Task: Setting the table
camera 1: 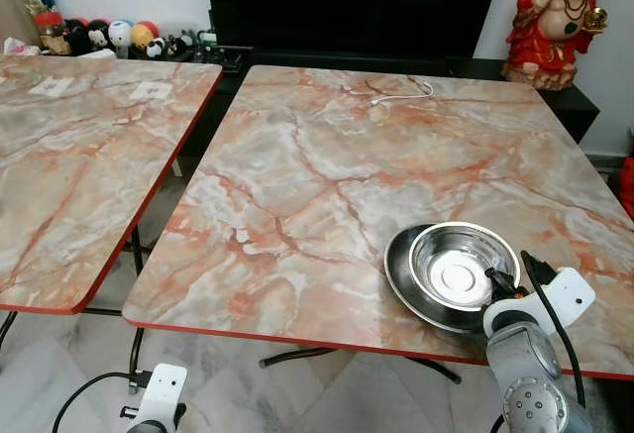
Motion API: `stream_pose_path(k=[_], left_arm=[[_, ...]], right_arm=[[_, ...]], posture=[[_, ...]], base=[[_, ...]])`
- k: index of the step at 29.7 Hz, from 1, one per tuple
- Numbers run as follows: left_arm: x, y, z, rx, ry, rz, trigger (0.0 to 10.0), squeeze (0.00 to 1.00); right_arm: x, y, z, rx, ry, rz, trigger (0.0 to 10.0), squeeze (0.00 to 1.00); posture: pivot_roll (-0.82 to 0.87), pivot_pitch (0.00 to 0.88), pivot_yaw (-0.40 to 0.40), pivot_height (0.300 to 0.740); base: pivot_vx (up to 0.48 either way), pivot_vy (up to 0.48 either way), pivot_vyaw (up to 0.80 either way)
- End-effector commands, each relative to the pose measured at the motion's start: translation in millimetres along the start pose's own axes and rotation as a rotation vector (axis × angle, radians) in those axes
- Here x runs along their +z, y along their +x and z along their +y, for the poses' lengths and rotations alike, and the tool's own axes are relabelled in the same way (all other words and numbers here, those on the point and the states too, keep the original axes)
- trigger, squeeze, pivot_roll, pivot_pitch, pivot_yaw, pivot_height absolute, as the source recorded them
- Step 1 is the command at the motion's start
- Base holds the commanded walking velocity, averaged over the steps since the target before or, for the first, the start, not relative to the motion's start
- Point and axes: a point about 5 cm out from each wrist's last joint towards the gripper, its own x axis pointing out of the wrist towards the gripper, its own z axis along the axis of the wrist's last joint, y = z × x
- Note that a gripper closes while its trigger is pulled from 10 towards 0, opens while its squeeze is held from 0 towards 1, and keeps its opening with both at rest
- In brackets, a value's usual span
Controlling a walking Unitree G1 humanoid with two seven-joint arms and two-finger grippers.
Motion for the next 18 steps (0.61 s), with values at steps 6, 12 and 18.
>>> stream_pose_path(k=[6,12,18], left_arm=[[-3,-0.2,-3.6,-0.011,0.021,0.021,10.0,0.00],[-5,-0.6,-2.3,-0.009,0.020,0.024,10.0,0.00],[-7,-1.3,-0.1,-0.006,0.019,0.029,10.0,0.00]], right_arm=[[-1,1.8,6.9,0.008,0.020,-0.001,10.0,0.40],[4,2.3,0.1,-0.026,0.017,-0.025,10.0,0.22],[7,0.3,0.1,-0.036,-0.039,-0.054,10.0,0.00]], posture=[[0.13,0.000,-0.033,0.740],[0.13,0.000,-0.033,0.740],[0.12,0.000,-0.033,0.740]], base=[[0.000,0.000,0.00],[0.000,0.000,0.00],[0.000,0.000,0.00]])
